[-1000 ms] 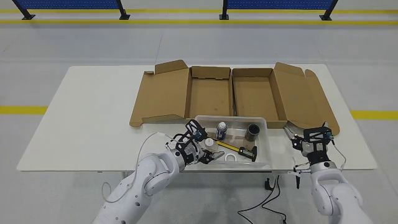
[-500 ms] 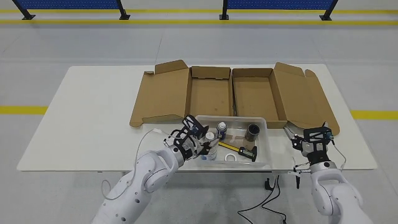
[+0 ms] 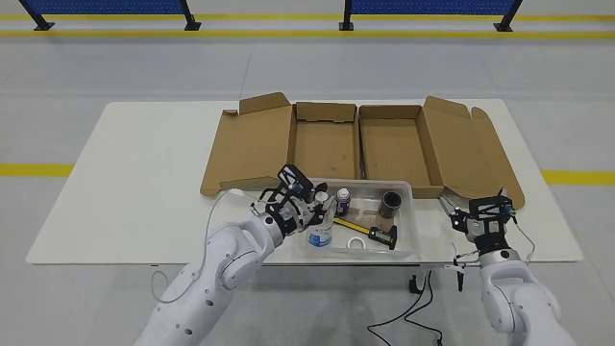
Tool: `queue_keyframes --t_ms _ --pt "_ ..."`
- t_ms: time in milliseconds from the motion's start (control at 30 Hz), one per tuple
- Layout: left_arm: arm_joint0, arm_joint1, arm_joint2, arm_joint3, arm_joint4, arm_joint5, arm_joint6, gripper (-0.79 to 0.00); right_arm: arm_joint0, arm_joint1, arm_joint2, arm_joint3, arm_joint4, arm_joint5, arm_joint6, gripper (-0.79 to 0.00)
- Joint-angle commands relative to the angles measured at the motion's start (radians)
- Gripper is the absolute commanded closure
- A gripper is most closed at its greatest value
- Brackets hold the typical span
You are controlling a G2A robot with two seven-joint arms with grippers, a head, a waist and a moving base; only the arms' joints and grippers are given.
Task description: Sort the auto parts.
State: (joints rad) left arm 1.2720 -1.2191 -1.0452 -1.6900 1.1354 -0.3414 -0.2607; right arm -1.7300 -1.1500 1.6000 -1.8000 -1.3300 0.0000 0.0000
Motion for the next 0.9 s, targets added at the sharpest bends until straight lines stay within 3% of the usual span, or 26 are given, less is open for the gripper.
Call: queue_keyframes --t_ms 0,267,600,867 --pt "0.005 0.001 -0.002 -0.006 0.006 0.000 0.005 0.000 0.000 0.000 0.000 0.000 0.000 0.000 0.000 -0.785" --pt "0.019 0.001 -0.020 -0.093 -0.003 0.008 0.038 0.000 0.000 0.000 0.000 0.000 0.000 0.000 0.000 -0.785" --pt "0.046 0.008 -0.053 -0.248 -0.063 -0.040 -0.009 0.000 0.000 0.000 0.000 0.000 0.000 0.000 0.000 -0.785" --pt "0.033 0.005 -0.037 -0.252 -0.046 -0.022 -0.002 0.000 0.000 0.000 0.000 0.000 0.000 0.000 0.000 -0.785"
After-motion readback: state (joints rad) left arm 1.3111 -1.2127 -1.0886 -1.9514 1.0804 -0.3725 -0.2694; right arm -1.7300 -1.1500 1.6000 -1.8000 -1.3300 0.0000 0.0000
